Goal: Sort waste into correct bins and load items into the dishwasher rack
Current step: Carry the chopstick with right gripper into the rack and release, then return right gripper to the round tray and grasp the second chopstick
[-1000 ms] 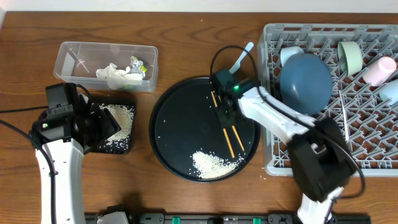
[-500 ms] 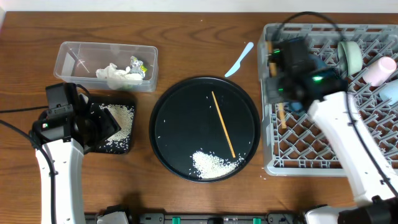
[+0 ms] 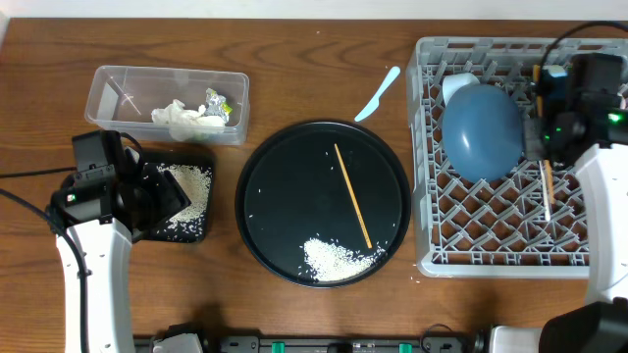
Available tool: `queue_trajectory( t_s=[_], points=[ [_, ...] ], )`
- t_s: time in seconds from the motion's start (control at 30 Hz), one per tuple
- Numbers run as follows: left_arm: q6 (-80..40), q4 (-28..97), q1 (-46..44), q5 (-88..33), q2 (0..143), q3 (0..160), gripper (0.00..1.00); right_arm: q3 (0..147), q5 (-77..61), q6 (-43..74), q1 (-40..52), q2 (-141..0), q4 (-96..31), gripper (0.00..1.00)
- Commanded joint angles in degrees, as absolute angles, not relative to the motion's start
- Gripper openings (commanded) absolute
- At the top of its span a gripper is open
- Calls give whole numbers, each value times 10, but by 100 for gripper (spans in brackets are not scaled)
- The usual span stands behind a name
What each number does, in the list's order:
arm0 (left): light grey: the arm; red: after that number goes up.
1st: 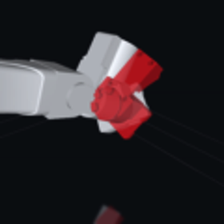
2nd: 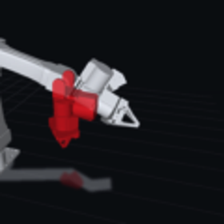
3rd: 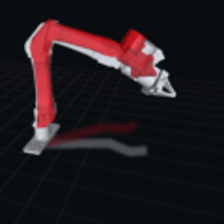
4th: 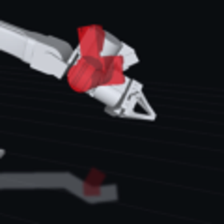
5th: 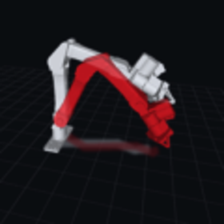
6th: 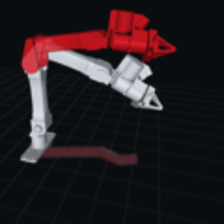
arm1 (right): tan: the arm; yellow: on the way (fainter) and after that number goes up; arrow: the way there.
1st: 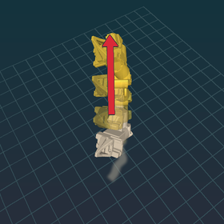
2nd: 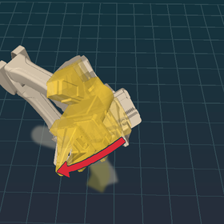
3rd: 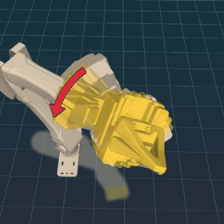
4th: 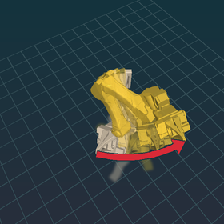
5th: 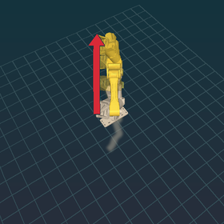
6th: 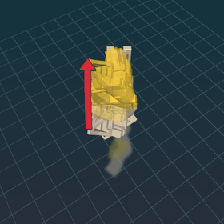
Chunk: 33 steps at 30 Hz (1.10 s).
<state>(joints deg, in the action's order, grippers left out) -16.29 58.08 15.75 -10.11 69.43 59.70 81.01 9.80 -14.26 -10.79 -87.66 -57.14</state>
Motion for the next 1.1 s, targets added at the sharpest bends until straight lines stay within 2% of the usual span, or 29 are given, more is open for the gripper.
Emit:
queue_trajectory(
  t_s=[0.0,0.27,0.67,0.73,0.8,0.9,1.07],
  points=[
    [-164,582,161,-100,696,601,70,805,103,-203,-136,-889,-567,1],
    [-164,582,161,-100,696,601,70,804,103,-212,-177,-928,-557,1],
    [-164,582,161,-100,696,601,70,804,103,-211,-182,-994,-546,1],
    [-164,582,161,-100,696,601,70,804,103,-203,-182,-994,-546,8],
    [-163,582,161,-100,696,601,70,804,102,-202,-182,-994,-545,25],
    [-163,582,161,-100,696,601,70,805,77,-202,-182,-993,-548,39],
    [-163,582,161,-100,696,601,70,806,27,-202,-181,-981,-560,38]
  ],
)
